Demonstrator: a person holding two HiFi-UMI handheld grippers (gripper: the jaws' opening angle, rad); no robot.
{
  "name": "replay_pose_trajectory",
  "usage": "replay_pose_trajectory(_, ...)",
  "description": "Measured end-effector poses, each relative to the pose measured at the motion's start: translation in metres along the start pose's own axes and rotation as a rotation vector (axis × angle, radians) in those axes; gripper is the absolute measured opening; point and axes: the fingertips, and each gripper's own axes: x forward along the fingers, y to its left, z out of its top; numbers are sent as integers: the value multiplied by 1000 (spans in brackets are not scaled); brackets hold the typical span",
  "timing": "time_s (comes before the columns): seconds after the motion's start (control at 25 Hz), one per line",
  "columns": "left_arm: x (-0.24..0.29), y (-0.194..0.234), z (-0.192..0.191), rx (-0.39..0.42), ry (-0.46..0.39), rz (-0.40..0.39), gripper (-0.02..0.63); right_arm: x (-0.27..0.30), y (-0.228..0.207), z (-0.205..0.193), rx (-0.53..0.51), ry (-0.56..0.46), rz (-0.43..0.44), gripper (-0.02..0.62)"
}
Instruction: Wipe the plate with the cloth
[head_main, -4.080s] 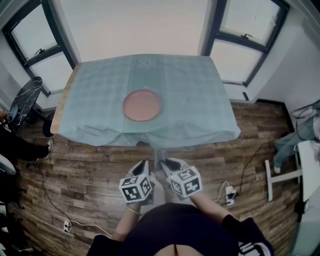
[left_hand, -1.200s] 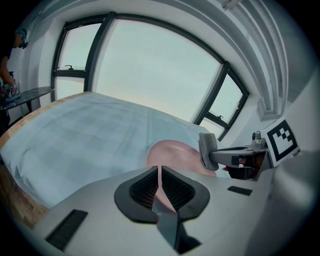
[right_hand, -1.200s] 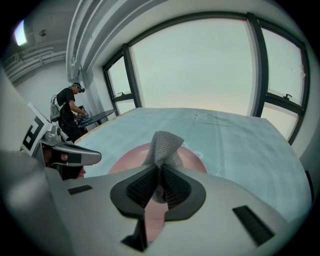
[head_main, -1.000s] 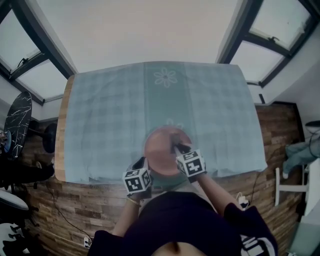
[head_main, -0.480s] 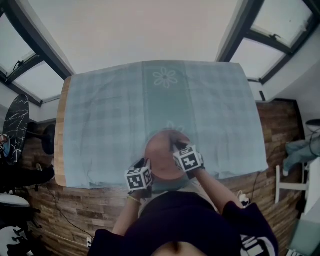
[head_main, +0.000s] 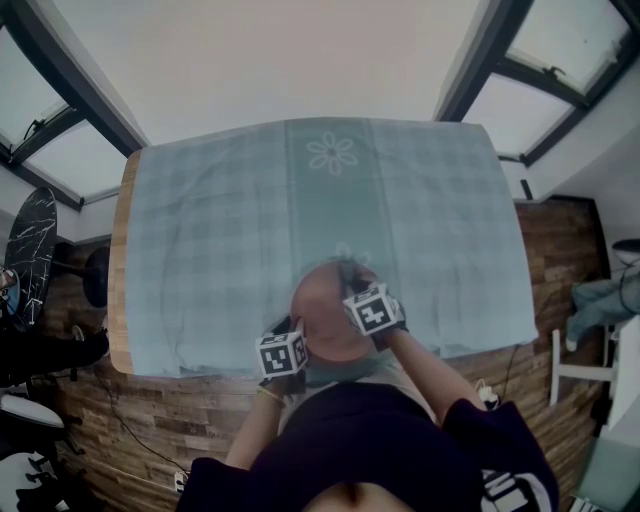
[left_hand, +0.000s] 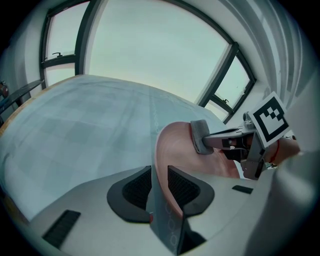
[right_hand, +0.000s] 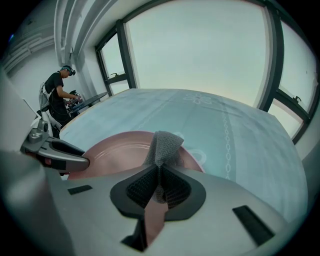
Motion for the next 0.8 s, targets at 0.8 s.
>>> replay_pose_trajectory(0.8, 4, 3, -2, 2, 6, 17, 57, 26, 6, 1, -54, 65, -31, 32)
